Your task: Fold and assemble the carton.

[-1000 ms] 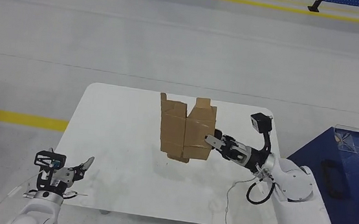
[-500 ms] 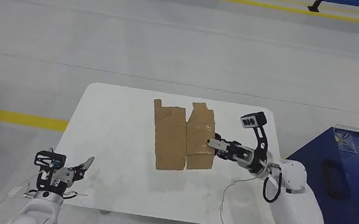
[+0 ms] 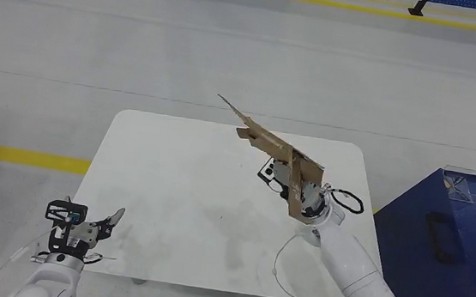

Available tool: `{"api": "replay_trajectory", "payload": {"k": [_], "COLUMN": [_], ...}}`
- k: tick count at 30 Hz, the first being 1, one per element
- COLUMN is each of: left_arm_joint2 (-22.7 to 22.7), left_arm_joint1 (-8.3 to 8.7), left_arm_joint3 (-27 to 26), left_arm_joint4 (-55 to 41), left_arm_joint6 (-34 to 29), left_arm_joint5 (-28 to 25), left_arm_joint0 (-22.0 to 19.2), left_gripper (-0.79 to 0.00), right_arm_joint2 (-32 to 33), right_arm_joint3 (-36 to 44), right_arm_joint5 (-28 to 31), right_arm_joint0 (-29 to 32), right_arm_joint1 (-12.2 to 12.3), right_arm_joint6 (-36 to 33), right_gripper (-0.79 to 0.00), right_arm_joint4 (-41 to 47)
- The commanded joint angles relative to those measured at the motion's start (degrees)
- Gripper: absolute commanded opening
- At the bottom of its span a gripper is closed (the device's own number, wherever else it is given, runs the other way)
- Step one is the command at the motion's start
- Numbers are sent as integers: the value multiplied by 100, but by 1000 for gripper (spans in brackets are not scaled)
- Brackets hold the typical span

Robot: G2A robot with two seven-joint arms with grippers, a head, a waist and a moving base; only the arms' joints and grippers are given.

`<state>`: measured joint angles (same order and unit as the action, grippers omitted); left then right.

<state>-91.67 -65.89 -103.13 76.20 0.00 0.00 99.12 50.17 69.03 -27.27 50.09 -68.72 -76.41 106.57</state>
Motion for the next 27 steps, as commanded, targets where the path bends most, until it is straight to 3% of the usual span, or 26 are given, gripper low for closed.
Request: {"api": "replay_trajectory", "payload": {"k": [1,27], "left_arm_joint2": [0,0], "left_arm_joint1": [0,0], "left_arm_joint3": [0,0], "left_arm_joint4": [0,0], "left_arm_joint6": [0,0], "left_arm_joint5": [0,0], "left_arm_joint0": [0,0], "left_gripper": [0,0], "right_arm_joint2": [88,130], "right_arm_joint3": [5,70], "right_arm_joint5": [55,30], "right_arm_joint0": [3,43], "right_arm_joint1": [1,-1], "right_arm_joint6": [-121,-19], "right_gripper": [-785,-785], "right_arm_joint4": [-197,-127]}}
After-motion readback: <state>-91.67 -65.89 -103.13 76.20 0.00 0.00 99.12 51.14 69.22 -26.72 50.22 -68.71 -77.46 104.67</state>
